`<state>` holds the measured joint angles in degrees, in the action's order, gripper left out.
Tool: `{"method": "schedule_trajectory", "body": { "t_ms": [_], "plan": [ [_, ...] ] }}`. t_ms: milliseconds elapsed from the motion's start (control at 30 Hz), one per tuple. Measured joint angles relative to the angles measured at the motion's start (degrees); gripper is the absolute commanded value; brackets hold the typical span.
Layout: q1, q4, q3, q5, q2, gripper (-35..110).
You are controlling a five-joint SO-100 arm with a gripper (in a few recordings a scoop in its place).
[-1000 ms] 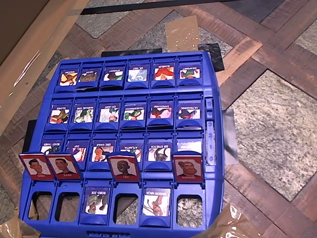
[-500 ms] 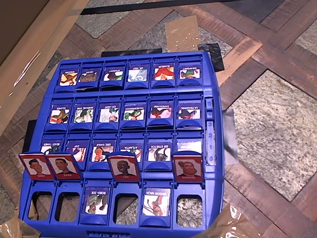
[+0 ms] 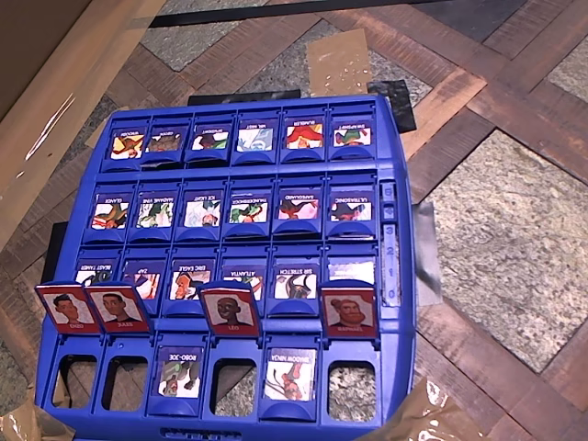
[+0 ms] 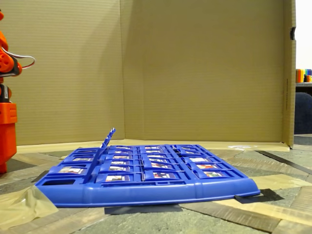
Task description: Flip A5.
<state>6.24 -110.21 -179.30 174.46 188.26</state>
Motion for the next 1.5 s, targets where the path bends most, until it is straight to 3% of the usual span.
{"method": "schedule_trajectory", "body": {
  "t_ms": [133,267,767,1167,1500],
  "plan": [
    [0.0,0.0,0.0,-0.4,0.0,0],
    [0.0,0.0,0.0,-10.5,0.0,0],
    [0.0,0.3,0.0,-2.3,0.0,0],
    [0.6,16.0,2.2,-1.3,-5.4,0],
    [-4.8,31.6,10.8,-1.3,-22.0,0]
  ]
}}
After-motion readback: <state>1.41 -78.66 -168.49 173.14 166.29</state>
